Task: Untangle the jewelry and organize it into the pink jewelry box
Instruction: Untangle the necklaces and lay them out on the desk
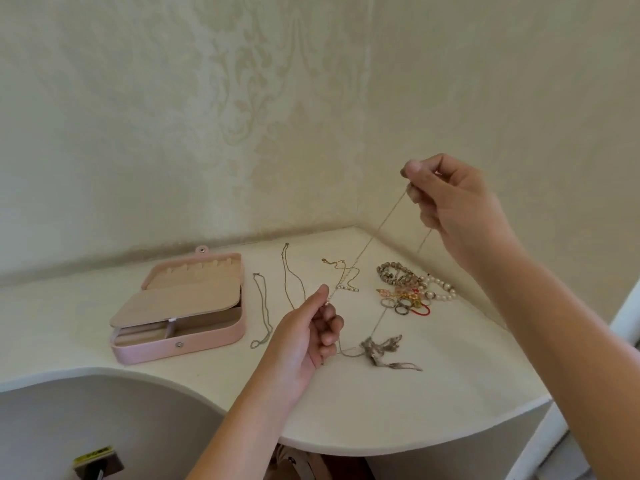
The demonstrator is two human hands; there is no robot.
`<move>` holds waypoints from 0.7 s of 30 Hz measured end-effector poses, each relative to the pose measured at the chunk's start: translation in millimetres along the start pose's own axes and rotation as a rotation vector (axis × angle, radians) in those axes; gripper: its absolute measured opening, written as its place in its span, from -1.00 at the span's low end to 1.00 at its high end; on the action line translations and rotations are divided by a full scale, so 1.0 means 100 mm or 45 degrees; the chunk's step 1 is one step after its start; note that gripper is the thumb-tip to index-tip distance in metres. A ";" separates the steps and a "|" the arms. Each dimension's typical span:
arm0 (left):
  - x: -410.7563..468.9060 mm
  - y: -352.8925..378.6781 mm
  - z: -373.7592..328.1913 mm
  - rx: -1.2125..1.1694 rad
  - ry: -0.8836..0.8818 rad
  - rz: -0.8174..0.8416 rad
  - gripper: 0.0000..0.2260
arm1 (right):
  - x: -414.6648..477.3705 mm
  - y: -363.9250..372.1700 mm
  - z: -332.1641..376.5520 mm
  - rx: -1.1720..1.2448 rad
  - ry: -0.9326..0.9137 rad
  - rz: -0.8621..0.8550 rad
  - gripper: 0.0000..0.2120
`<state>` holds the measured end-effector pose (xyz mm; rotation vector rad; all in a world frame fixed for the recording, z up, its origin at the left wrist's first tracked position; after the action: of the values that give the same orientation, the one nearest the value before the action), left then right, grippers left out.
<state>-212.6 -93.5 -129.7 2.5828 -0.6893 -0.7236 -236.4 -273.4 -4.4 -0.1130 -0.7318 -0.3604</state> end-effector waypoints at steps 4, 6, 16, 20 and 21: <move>0.02 0.01 0.03 0.058 0.072 -0.049 -0.73 | 0.18 0.03 0.14 0.177 0.080 0.035 -0.83; 0.01 0.01 0.03 0.061 0.175 -0.071 -0.77 | 0.22 0.09 0.19 0.256 0.176 0.112 -0.84; -0.06 0.01 0.00 0.014 0.358 -0.119 -0.80 | 0.27 0.06 0.26 0.186 0.294 0.202 -0.83; -0.05 0.00 0.00 0.031 0.385 -0.114 -0.87 | 0.23 -0.04 0.24 0.174 0.324 0.219 -0.83; -0.05 0.00 0.00 0.038 0.396 -0.116 -0.89 | 0.22 -0.06 0.23 0.170 0.327 0.214 -0.83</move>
<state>-216.2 -91.0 -128.3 2.6849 -0.4902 -0.3257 -238.4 -279.6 27.3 -0.0011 -0.4869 -0.1603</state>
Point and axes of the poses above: each hand's wrist, its own x-axis towards the middle knuckle, its own y-axis out of the palm, z = x × y, the point moved 1 cm from there along x, towards the middle knuckle, and after that the axes turned 14 degrees about -y, right-handed, at the moved point
